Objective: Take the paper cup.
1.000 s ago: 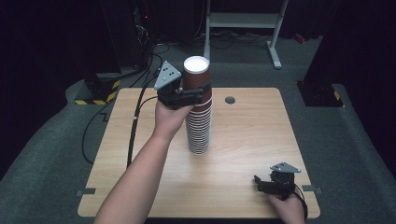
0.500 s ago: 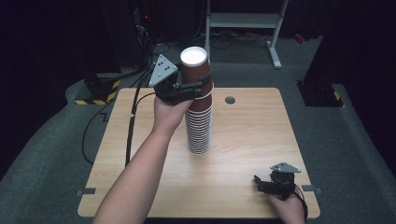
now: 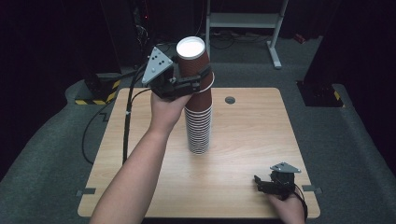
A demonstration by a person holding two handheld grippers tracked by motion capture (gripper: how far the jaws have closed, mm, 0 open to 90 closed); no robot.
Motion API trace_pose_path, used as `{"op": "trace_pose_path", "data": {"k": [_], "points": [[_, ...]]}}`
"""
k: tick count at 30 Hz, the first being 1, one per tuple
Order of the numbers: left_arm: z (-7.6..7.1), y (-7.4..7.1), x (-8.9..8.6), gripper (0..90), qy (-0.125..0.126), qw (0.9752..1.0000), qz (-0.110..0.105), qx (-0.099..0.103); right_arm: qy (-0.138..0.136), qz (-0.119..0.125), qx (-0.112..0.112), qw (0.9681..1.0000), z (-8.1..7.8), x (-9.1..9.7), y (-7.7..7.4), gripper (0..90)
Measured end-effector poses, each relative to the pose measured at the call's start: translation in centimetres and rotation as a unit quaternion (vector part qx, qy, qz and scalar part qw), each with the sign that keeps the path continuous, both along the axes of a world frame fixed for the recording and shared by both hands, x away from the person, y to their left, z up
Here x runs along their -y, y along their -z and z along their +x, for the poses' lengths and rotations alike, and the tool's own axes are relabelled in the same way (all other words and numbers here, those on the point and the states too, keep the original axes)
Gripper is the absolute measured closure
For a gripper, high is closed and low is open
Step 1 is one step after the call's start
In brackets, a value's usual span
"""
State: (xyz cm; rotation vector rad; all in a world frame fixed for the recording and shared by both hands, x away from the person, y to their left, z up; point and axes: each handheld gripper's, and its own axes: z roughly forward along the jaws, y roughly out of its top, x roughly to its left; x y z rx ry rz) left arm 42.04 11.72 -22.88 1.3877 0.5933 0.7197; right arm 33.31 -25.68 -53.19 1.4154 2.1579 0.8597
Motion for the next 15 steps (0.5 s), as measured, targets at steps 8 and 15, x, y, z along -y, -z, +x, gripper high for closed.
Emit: {"op": "trace_pose_path", "data": {"k": [8, 15], "points": [[-0.4, -1.0, -0.2, 17.6, -0.002, 0.9999, -0.009, 0.012, 0.000, 0.000, 0.001, 1.0000, 0.0, 0.0, 0.0, 8.1], [-0.5, -1.5, -0.3, 17.6, -0.003, 0.9998, -0.008, 0.016, 0.001, 0.000, 0.000, 1.0000, 0.0, 0.0, 0.0, 8.1]]}}
